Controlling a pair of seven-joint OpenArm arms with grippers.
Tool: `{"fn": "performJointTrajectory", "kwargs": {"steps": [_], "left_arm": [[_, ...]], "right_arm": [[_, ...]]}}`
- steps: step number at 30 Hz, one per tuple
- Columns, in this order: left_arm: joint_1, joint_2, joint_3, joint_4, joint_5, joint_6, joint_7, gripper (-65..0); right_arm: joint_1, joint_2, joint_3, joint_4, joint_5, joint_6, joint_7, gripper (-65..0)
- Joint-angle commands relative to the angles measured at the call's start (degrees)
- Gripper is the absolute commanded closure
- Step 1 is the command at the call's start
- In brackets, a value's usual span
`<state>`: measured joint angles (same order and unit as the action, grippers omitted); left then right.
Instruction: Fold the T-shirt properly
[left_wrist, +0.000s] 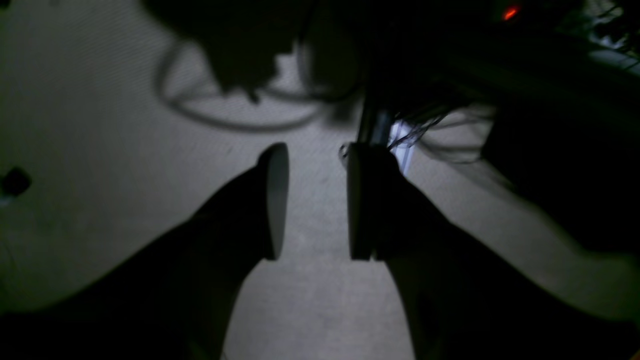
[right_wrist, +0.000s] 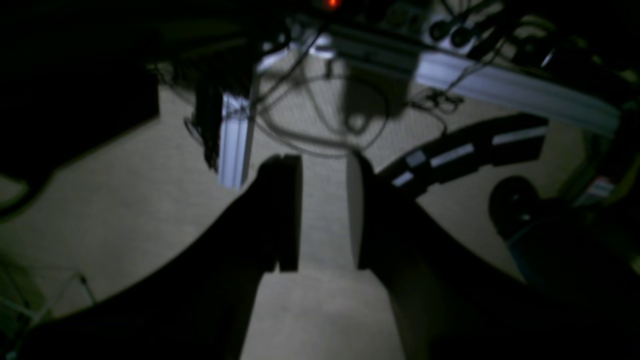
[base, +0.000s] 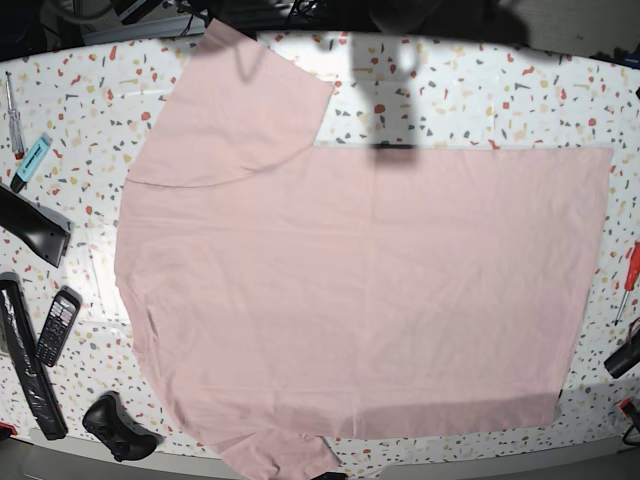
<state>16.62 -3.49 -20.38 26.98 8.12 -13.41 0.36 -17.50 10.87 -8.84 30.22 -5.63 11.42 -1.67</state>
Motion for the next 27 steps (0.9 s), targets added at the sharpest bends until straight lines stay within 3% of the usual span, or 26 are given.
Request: {"fn": "performJointTrajectory", "kwargs": {"steps": [1,7,18,21,27], "left_arm": [[1.86,-0.2,-0.13,2.34,-1.36,-0.33,-0.24,-18.5],[12.22,-0.2,-0.13,18.62,-5.42,-9.27,1.53,-18.5],[29.35,-3.06,-0.13,48.52,-13.05,-9.57,6.4,-18.5],[32.7,-4.42,-0.13,54.42,-16.06,-9.57,7.69,-18.5],[38.07,-6.27,-0.17,65.24,-20.39,-9.57,7.8,-18.5]], "right_arm": [[-2.29,1.4,0.07,2.43,1.51,0.94,-0.59,-15.0],[-14.4,8.09,-1.46,19.93,8.85,4.22,-4.33,-14.9],[-35.21,21.05,-1.66,54.8,13.4,4.17,-6.21,-14.9],[-39.06,23.41,-1.62,62.12,13.4,4.22,-6.91,-14.9],[-44.54,26.71,-1.62,75.34,13.4,5.38,-14.16,-14.9]]}}
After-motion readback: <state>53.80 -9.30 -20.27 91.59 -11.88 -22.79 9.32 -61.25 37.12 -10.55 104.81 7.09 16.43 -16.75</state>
